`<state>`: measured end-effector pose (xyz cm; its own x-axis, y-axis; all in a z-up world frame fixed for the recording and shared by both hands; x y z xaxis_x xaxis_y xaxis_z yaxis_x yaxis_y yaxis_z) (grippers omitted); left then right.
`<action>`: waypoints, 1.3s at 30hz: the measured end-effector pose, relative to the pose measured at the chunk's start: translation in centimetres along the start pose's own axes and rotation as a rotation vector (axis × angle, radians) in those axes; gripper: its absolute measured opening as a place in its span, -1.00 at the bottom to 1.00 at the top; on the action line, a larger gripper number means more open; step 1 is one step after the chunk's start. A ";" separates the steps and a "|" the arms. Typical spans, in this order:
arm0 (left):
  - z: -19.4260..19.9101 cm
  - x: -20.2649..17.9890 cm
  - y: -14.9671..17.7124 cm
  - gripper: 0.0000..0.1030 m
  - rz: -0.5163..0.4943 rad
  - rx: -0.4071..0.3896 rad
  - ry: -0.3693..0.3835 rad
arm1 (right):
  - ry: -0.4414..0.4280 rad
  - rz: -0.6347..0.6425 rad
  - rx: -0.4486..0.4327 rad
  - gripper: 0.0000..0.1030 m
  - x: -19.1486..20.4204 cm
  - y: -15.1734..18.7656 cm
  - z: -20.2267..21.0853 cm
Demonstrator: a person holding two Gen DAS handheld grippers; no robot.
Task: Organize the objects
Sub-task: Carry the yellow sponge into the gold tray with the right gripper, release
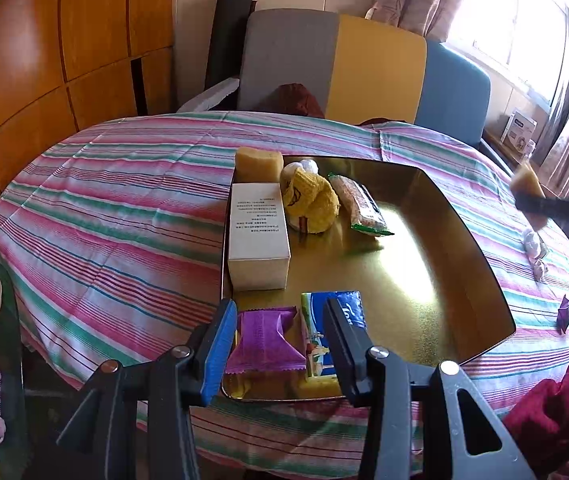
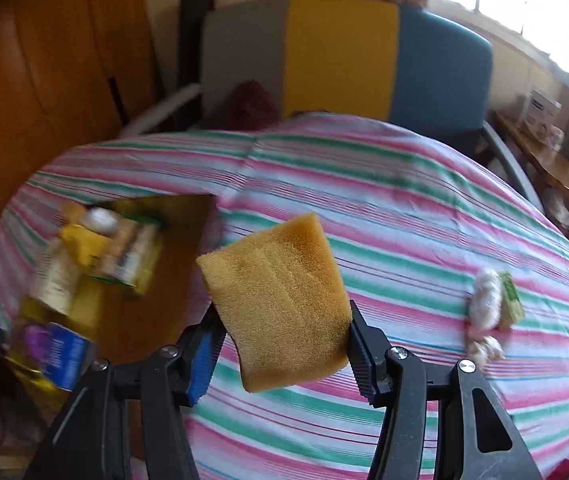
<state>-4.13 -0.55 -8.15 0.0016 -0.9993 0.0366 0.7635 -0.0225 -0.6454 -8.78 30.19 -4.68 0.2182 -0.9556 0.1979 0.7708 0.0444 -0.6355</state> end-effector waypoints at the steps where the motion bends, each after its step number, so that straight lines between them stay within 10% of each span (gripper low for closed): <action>1: -0.1 0.1 0.0 -0.13 0.001 0.002 0.000 | -0.039 0.008 0.002 0.12 1.6 -0.4 -0.3; 10: -0.9 3.5 0.2 -0.13 0.091 0.027 -0.024 | -0.258 0.103 0.161 0.14 16.0 0.4 -9.3; 20: -2.2 4.7 0.9 -0.13 0.114 0.062 -0.024 | -0.253 0.106 0.303 0.22 20.2 2.2 -17.8; 24: -2.3 4.8 1.0 -0.13 0.116 0.064 -0.032 | -0.296 0.067 0.269 0.49 19.8 1.9 -16.9; 39: 0.6 1.2 -0.7 -0.13 0.010 -0.013 -0.007 | -0.220 0.003 0.066 0.55 11.2 1.8 -5.4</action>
<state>-4.27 -1.71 -7.17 0.0139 -0.9993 0.0352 0.7549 -0.0126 -0.6557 -8.20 18.00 -7.59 0.3402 -0.8695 0.3582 0.8056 0.0730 -0.5879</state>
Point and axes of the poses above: each gripper's, at about its wrist camera, not at the fingertips, and z roughly against the way its jaws point, x to its left, y to its underside, the point moved 7 cm from there along -z, roughly the way its jaws point, and after that the axes turned 9 degrees about -y, right-handed, at the moved point
